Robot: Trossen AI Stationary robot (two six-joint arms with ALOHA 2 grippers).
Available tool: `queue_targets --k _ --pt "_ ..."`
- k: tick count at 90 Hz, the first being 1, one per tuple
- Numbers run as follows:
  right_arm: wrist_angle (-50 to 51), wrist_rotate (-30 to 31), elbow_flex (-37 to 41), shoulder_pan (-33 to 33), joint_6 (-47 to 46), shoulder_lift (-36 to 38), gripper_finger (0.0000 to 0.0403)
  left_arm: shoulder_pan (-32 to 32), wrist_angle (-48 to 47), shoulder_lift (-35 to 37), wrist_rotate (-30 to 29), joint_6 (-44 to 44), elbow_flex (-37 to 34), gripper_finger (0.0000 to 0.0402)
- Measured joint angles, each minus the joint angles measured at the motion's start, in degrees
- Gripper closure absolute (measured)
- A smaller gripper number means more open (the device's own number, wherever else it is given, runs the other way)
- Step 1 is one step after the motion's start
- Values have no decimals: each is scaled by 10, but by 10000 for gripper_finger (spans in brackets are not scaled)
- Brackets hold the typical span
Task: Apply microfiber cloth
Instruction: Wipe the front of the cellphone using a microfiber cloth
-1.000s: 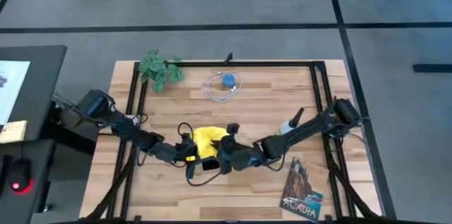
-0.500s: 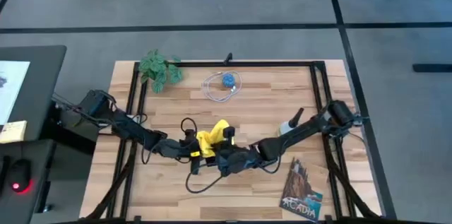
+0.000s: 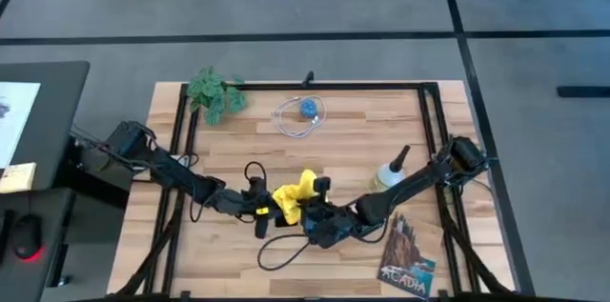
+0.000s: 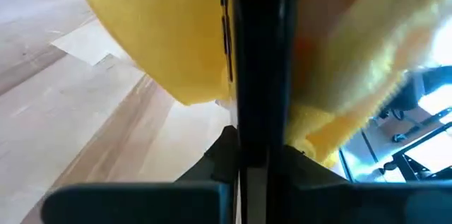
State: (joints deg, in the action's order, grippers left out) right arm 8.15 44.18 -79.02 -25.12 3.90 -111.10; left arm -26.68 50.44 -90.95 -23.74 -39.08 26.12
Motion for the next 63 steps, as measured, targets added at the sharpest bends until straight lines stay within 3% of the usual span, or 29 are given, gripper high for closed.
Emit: queue_targets --k 13,24,50,63 --pt "-90 -8 0 16 70 -1 403 0 5 1 -3 7 7 386" --pt "-104 -2 0 30 90 -1 403 0 0 1 -10 10 13 386" --pt "-25 65 -1 14 72 12 403 3 0 0 -22 13 10 386" --pt "70 143 -1 -10 12 22 403 3 3 0 -24 20 10 386"
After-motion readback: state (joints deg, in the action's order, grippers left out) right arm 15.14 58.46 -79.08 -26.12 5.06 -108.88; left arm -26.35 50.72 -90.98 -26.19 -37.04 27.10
